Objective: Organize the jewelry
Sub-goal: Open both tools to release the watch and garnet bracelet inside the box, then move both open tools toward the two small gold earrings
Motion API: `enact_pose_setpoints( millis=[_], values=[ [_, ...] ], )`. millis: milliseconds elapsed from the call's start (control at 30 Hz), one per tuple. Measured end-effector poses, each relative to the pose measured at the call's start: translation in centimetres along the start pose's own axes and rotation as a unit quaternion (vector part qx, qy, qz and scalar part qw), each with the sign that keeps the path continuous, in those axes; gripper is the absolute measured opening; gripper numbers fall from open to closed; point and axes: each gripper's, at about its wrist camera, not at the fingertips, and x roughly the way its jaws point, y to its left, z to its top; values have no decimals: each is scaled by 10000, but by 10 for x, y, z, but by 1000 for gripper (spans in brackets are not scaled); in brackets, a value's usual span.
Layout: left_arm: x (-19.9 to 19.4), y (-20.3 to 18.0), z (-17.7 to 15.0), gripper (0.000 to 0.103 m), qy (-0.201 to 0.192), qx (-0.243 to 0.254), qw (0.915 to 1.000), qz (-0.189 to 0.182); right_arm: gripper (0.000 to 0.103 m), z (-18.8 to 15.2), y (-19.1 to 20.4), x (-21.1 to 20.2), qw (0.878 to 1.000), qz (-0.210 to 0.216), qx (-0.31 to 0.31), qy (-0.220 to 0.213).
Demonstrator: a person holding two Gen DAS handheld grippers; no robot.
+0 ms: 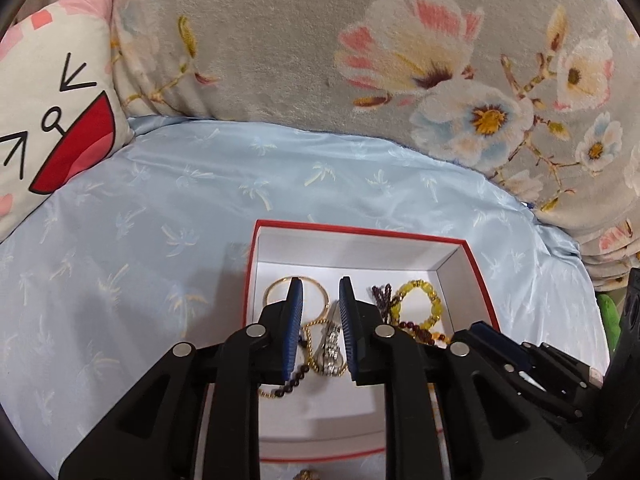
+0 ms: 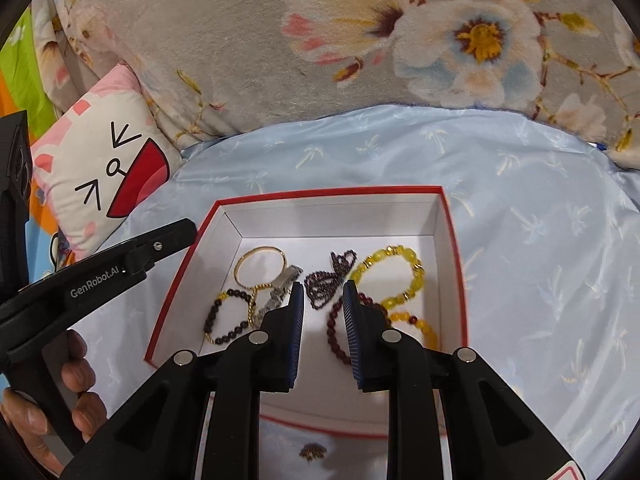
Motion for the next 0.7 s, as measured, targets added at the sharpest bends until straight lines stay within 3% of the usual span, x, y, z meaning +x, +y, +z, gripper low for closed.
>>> enact_pose_setpoints(
  millis=[700],
  values=[
    [-45, -2, -76, 18, 249, 165, 9996, -11, 22, -80, 7, -45, 9997, 37, 10, 249]
  ],
)
